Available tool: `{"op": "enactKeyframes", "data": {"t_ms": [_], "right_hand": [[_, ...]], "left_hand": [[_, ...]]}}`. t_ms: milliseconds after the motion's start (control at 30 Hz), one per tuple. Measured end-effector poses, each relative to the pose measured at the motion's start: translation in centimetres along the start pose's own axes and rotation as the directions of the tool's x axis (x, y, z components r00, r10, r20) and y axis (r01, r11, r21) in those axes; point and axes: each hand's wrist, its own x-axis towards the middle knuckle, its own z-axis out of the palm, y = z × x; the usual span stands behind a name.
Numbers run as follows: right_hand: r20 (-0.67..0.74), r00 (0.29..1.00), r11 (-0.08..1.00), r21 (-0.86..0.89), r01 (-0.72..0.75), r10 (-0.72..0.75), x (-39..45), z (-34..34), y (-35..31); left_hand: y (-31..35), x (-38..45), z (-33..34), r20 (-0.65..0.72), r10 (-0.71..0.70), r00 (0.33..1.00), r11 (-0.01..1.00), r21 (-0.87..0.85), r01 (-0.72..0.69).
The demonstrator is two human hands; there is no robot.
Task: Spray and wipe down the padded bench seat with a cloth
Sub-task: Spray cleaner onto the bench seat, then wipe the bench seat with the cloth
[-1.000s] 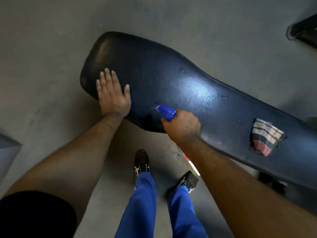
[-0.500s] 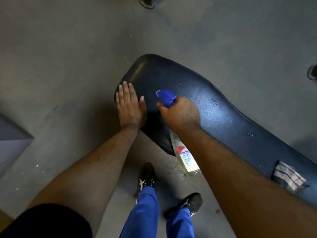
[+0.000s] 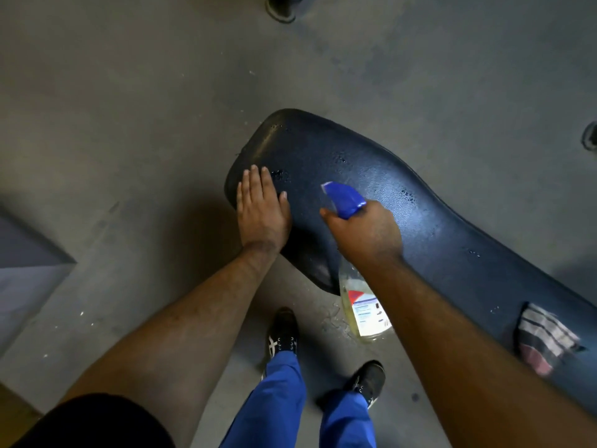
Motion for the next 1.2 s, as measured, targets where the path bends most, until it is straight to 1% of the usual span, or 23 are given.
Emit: {"op": "enactKeyframes", "data": {"t_ms": [133,200,267,367,467,567,700,867,933,1033,1100,1200], "right_hand": [[-0.02,0.996,0.988,0.133,-0.082,0.085,-1.8,-2.4,4.2],[-0.039,0.987,0.966,0.215,-0.143,0.155,-2.4,-3.9,6.6],[-0.049,0.977,0.947,0.258,-0.19,0.21,-2.9,-5.2,9.3],[-0.071,0.963,0.933,0.277,-0.23,0.259,-4.0,-7.5,13.8],[-0.103,0.945,0.909,0.324,-0.262,0.309,-5.4,-9.8,19.1],[-0.131,0.923,0.875,0.39,-0.288,0.362,-7.1,-12.0,25.3],[-0.189,0.87,0.815,0.483,-0.321,0.455,-9.0,-15.6,33.2],[-0.31,0.8,0.778,0.562,-0.281,0.514,-9.7,-20.7,41.1],[-0.345,0.791,0.78,0.574,-0.248,0.505,-9.3,-22.2,43.3],[-0.385,0.802,0.78,0.607,-0.153,0.457,-8.5,-23.7,45.4],[-0.416,0.795,0.753,0.654,-0.075,0.441,-7.8,-24.6,46.5],[-0.491,0.761,0.688,0.721,0.081,0.425,-6.9,-25.8,47.8]], "left_hand": [[2.9,-3.1,-1.0,0.053,0.14,0.989,0.988,-0.071,-0.136],[5.0,-4.8,-1.0,0.096,0.21,0.973,0.976,-0.073,-0.203],[7.3,-6.4,-0.8,0.154,0.276,0.949,0.961,-0.069,-0.269],[11.2,-9.1,0.2,0.26,0.354,0.899,0.935,-0.082,-0.344],[16.0,-12.3,1.7,0.351,0.401,0.846,0.914,-0.095,-0.393],[21.5,-16.3,3.6,0.411,0.456,0.789,0.884,-0.108,-0.454],[28.6,-21.7,6.7,0.469,0.538,0.701,0.829,-0.142,-0.542],[36.5,-27.0,11.3,0.517,0.64,0.568,0.73,-0.179,-0.659],[38.6,-28.2,13.1,0.555,0.632,0.541,0.712,-0.14,-0.688],[40.0,-30.2,15.3,0.629,0.553,0.547,0.697,0.01,-0.717],[40.0,-31.1,16.2,0.626,0.527,0.575,0.677,0.101,-0.73],[40.0,-31.3,16.7,0.622,0.523,0.583,0.661,0.137,-0.738]]}}
